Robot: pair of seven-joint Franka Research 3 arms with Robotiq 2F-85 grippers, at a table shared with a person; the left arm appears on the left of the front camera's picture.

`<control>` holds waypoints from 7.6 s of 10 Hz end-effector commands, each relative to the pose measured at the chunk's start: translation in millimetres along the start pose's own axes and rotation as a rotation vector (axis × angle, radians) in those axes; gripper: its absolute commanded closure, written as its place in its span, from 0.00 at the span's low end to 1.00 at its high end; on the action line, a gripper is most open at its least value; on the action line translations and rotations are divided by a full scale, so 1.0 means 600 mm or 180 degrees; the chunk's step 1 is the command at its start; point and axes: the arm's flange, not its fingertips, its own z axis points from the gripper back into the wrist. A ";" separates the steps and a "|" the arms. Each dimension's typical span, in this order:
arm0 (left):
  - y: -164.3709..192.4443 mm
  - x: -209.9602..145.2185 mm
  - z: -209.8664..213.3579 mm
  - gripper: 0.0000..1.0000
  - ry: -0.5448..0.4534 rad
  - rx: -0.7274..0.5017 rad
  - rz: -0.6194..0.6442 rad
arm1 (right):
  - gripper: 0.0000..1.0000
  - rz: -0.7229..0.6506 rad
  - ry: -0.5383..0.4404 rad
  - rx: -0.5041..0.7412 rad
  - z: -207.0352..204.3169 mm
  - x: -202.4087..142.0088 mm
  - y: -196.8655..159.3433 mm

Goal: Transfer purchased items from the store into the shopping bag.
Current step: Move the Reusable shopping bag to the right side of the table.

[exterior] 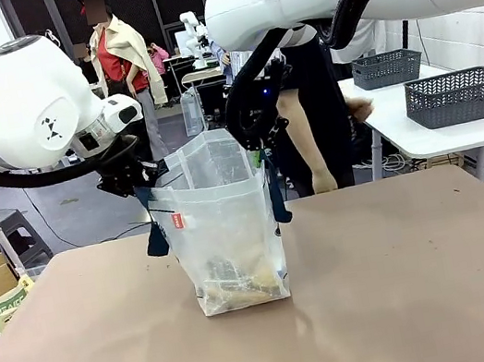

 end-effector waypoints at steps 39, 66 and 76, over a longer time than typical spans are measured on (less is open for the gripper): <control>-0.143 0.076 -0.053 1.00 0.0384 -0.1189 -0.0189 | 1.00 -0.0961 0.0326 0.0231 -0.042 0.032 0.071; -0.200 -0.012 -0.010 0.00 0.0432 -0.0993 -0.0612 | 1.00 -0.0913 0.0349 0.0235 -0.053 0.035 0.078; -0.213 -0.013 -0.038 1.00 0.0148 -0.0792 -0.0561 | 1.00 -0.0845 0.0397 0.0288 -0.055 0.033 0.075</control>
